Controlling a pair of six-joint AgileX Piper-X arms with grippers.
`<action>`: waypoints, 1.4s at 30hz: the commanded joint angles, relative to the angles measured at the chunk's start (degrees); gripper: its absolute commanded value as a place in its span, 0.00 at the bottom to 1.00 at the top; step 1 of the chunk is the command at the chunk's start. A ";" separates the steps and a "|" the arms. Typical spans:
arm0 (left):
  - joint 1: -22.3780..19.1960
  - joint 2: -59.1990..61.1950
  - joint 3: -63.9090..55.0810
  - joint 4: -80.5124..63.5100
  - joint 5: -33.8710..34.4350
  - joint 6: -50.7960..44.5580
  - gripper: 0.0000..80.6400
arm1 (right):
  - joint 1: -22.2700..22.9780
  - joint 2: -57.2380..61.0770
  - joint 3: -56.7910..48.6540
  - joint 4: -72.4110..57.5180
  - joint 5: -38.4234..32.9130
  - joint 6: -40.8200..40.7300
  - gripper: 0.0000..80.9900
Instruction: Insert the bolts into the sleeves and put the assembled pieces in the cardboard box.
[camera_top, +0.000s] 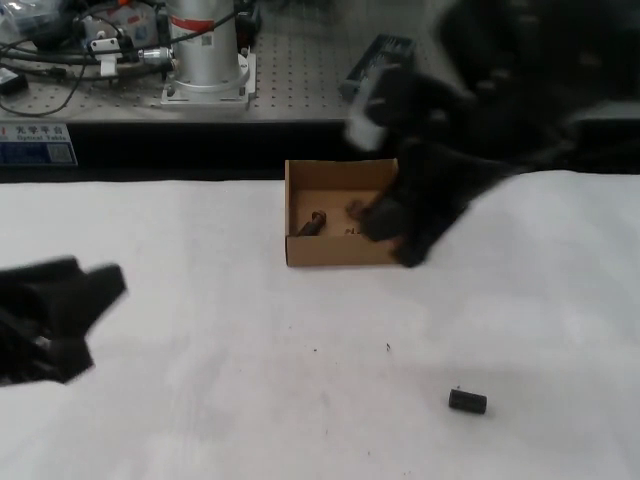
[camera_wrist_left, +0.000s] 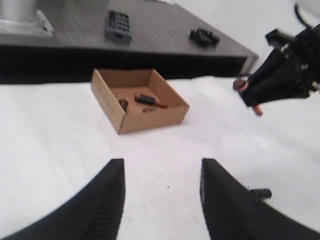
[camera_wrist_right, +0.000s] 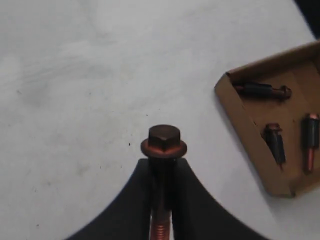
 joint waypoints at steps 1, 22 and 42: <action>-2.47 7.74 -2.79 -1.01 3.66 5.10 0.43 | -1.20 -5.90 7.05 -6.80 -2.10 3.78 0.05; -26.20 46.24 -34.25 22.31 -5.49 46.32 0.43 | -5.27 -34.49 38.26 -23.83 2.26 19.82 0.05; -33.84 62.51 -55.33 37.59 -13.93 64.02 0.43 | -10.57 -39.30 43.64 -23.57 -2.54 23.82 0.05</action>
